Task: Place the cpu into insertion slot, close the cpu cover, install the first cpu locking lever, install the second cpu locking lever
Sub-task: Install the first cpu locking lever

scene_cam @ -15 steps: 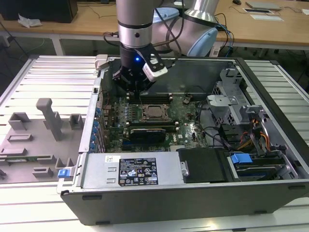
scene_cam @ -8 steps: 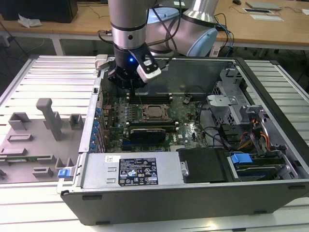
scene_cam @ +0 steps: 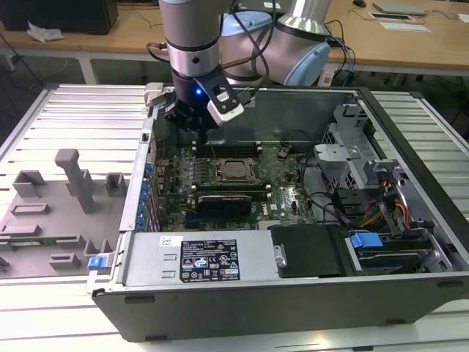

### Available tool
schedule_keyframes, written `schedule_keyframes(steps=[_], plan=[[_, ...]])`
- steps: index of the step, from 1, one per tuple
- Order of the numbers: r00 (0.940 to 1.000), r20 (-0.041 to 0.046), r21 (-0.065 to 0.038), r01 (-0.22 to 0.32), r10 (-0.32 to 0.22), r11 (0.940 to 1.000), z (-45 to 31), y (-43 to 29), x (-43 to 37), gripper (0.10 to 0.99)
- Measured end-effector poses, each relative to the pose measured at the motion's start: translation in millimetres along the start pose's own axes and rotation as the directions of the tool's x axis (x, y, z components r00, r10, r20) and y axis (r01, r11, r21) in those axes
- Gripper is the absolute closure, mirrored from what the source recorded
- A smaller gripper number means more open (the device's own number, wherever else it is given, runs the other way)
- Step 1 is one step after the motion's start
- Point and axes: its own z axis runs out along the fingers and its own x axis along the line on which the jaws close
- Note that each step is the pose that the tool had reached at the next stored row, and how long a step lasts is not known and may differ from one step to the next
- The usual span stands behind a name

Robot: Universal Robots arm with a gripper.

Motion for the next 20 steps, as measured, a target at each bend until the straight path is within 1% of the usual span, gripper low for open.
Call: schedule_keyframes(steps=[1,4,5,6,8,10,11,12,15,16,17,18,20], plan=[[1.0,0.0061,-0.013,0.0,0.0,0.9999,0.0,0.1,0.6,0.98],[1.0,0.007,-0.014,0.001,0.0,0.9999,0.0,0.0,0.3,0.98],[1.0,0.007,-0.014,0.0,0.0,0.9999,0.2,-0.4,-2.3,0.98],[1.0,0.0068,-0.014,0.0,0.0,0.9999,0.5,-1.4,-8.2,0.98],[1.0,0.0066,-0.014,0.0,0.0,0.9999,0.9,-2.6,-15.3,0.98],[1.0,0.0059,-0.014,0.0,0.0,0.9999,1.6,-5.1,-29.3,0.98],[1.0,0.0057,-0.014,0.0,0.0,0.9999,1.9,-6.0,-34.4,0.98],[1.0,0.0056,-0.014,0.0,0.0,0.9999,1.9,-6.3,-36.3,0.98],[1.0,0.0061,-0.014,0.0,0.0,0.9999,2.2,-6.2,-36.3,0.98],[1.0,0.0099,-0.013,0.001,-0.001,0.9999,2.5,-6.3,-36.0,0.98],[0.9998,0.0202,-0.009,0.003,-0.003,0.9999,3.2,-6.3,-34.9,0.98],[0.9993,0.0359,-0.006,0.007,-0.007,1.0,3.6,-6.3,-33.8,0.98],[0.9984,0.0553,-0.001,0.011,-0.011,0.9999,4.0,-6.3,-32.4,0.98]])
